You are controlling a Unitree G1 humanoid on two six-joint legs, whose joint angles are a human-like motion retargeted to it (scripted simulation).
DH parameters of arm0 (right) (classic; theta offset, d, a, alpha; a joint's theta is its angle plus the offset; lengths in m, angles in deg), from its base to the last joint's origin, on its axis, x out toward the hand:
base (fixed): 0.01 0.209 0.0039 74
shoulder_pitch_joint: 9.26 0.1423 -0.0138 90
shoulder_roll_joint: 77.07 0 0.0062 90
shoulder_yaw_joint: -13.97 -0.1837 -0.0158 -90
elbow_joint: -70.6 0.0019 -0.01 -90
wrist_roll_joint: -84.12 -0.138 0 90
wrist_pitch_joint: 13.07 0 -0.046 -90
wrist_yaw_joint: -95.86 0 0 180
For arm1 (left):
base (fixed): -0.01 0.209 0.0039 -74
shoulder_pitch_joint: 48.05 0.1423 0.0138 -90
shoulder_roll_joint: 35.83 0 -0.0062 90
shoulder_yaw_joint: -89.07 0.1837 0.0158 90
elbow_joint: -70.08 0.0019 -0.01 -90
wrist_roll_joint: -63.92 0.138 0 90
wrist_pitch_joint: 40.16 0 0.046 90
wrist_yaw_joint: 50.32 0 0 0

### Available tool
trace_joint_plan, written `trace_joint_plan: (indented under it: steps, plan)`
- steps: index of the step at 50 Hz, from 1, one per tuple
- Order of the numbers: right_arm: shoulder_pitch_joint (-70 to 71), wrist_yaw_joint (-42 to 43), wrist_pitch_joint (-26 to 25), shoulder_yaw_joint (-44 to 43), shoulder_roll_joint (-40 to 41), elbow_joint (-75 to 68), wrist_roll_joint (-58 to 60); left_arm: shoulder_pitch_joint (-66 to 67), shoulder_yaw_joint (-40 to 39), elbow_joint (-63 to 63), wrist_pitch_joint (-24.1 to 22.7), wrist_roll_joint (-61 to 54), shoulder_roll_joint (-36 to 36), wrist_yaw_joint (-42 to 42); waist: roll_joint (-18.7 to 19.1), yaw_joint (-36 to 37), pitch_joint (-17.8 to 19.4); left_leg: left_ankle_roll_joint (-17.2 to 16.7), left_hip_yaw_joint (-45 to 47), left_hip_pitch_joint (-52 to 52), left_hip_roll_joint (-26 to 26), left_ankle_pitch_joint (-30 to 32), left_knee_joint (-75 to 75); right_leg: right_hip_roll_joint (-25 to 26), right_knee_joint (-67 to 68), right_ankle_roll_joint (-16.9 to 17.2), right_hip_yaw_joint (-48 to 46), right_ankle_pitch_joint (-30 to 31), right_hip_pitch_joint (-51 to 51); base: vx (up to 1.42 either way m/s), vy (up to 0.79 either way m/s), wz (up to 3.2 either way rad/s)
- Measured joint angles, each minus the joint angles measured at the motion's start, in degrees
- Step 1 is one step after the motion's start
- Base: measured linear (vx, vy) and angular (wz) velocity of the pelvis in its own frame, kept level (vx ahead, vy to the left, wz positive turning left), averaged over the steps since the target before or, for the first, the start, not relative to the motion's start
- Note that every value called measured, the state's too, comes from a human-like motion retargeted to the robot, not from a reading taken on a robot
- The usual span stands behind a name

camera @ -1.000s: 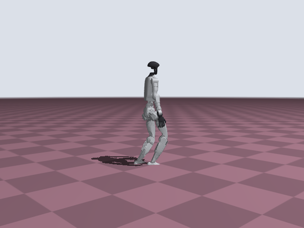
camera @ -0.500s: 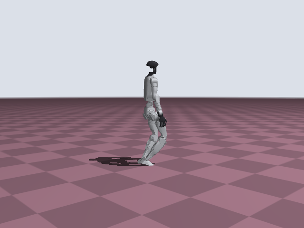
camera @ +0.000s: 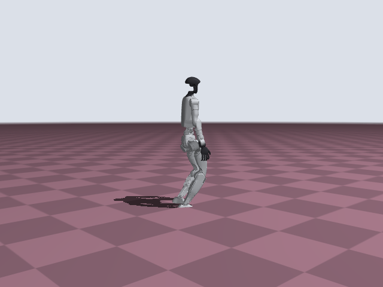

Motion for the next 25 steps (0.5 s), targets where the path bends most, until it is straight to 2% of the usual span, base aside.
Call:
trace_joint_plan:
  steps: [5, 12, 18, 22, 25]
  plan:
    - [-0.08, -0.60, -0.08, 1.34, -0.26, 0.44, 0.18, 0.51, 1.74, 0.03, 0.28, 0.68, 0.23, -0.73, -0.39, -0.67, -0.35, 0.66, 0.24, 1.33, -2.20, 0.56, -5.01, -0.83, -0.59, 0.66, 0.08, 0.68, 0.53, 0.00, 0.00, 0.00]
    - [0.96, -0.25, 0.34, 2.15, 0.00, -0.21, 0.36, -1.38, 2.36, -0.19, -0.48, 1.56, -0.34, 0.69, -1.14, -0.60, 1.00, 0.59, -0.10, 0.85, -2.83, -1.06, -3.56, -1.75, 2.84, 0.78, -0.80, -1.39, -0.79, 0.00, 0.00, 0.00]
    - [0.97, 0.58, 0.43, 1.75, 0.00, -0.04, -0.51, -2.04, 2.35, -0.49, -1.31, 0.18, -0.79, 2.83, -2.65, -1.04, 0.78, 0.81, -0.51, 0.71, -6.78, 4.00, -8.19, -4.27, 4.98, 0.97, 0.03, 2.60, -3.47, 0.00, 0.00, 0.00]
    - [1.07, 0.73, 0.27, 1.50, -0.50, 0.16, -1.71, -1.73, 2.82, -0.82, -1.32, 0.32, -0.67, 3.41, -3.90, -1.96, 0.30, 1.50, -0.42, 0.88, -10.14, 7.91, -13.09, -6.87, 10.11, 2.62, 0.79, 5.71, -7.54, -0.06, 0.01, 0.10]
    - [1.59, 0.70, 0.35, 1.06, -0.62, 0.19, -2.64, -1.81, 3.10, -1.02, -1.18, 1.01, -0.75, 3.45, -5.08, -2.76, -0.14, 2.29, -0.12, 0.84, -12.59, 9.96, -16.04, -9.10, 13.96, 3.58, 1.24, 5.74, -10.26, -0.04, 0.00, 0.09]
